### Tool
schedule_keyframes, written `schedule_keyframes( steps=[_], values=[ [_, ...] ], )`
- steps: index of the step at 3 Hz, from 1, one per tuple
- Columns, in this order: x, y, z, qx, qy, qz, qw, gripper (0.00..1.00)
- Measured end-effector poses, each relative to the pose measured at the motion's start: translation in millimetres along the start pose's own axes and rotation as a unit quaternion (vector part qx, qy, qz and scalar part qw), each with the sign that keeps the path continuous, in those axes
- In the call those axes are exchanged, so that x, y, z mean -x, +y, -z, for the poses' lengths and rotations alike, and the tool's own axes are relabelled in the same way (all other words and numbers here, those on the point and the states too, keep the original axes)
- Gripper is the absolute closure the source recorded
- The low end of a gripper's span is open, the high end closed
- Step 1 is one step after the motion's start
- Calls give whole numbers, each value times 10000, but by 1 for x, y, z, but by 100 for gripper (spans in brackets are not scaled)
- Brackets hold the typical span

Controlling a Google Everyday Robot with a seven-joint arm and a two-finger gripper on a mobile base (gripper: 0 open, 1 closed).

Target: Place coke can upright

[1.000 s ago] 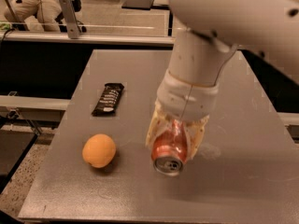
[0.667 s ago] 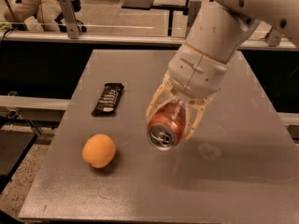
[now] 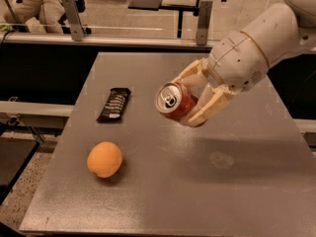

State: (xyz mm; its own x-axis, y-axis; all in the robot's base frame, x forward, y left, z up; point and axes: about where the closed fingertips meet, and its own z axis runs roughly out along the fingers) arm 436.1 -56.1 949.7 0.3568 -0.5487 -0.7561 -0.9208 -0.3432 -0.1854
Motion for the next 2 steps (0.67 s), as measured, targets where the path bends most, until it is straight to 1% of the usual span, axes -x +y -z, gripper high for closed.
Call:
schedule_keyframes(
  steps=[1, 2],
  values=[
    [-1, -4, 6, -516, -551, -1100, 9911, 100],
    [-7, -5, 4, -856, -1048, -1702, 9761, 100]
  ],
)
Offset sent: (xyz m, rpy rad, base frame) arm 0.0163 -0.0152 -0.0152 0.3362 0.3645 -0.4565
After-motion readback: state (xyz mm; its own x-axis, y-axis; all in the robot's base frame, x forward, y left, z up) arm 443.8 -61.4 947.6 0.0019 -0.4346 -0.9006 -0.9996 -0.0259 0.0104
